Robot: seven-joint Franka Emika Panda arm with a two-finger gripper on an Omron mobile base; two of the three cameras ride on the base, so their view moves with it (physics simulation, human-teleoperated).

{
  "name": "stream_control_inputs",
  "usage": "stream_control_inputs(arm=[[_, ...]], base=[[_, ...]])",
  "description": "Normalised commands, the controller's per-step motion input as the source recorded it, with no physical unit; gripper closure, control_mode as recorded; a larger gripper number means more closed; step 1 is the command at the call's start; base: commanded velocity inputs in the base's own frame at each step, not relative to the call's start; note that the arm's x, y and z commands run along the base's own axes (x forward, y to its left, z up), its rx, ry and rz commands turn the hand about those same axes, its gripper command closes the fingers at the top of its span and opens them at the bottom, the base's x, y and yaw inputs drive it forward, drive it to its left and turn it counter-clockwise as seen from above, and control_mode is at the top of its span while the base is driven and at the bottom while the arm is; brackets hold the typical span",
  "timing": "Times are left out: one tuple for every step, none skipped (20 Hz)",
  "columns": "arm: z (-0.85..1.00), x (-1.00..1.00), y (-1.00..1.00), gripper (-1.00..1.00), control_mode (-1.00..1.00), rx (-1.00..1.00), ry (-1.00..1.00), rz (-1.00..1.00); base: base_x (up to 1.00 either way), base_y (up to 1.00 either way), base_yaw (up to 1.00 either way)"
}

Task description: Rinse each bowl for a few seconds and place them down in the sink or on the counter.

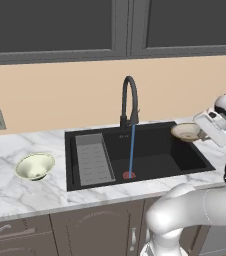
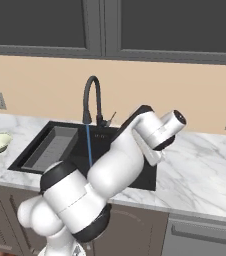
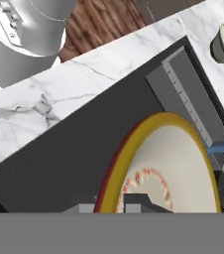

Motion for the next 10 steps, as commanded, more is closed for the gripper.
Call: stream_control_inputs(arm=[[-0.1,0.19,0.25,1.0,-1.0,0.04,-0.07,0.17],[-0.11,0.18,0.25,1.0,-1.0,0.04,-0.07,0.17],[-0.11,0.17,0.26,1.0,-1.0,0.05,-0.07,0.17],[-0.11,0.15,0.26,1.0,-1.0,0.05,-0.07,0.17],[-0.09,0.17,0.26,1.0,-1.0,0.04,-0.08,0.17],[-0.09,0.18,0.28,1.0,-1.0,0.04,-0.08,0.17],[-0.1,0.19,0.29,1.0,-1.0,0.04,-0.07,0.17],[-0.1,0.19,0.3,1.0,-1.0,0.05,-0.07,0.17],[-0.09,0.18,0.31,1.0,-1.0,0.04,-0.07,0.17],[-0.08,0.19,0.3,1.0,-1.0,0.04,-0.08,0.17]], base=[[0.0,0.0,0.0],[0.0,0.0,0.0],[0.0,0.0,0.0],[0.0,0.0,0.0],[0.0,0.0,0.0],[0.0,0.0,0.0],[0.0,0.0,0.0],[0.0,0.0,0.0],[0.0,0.0,0.0],[0.0,0.0,0.0]])
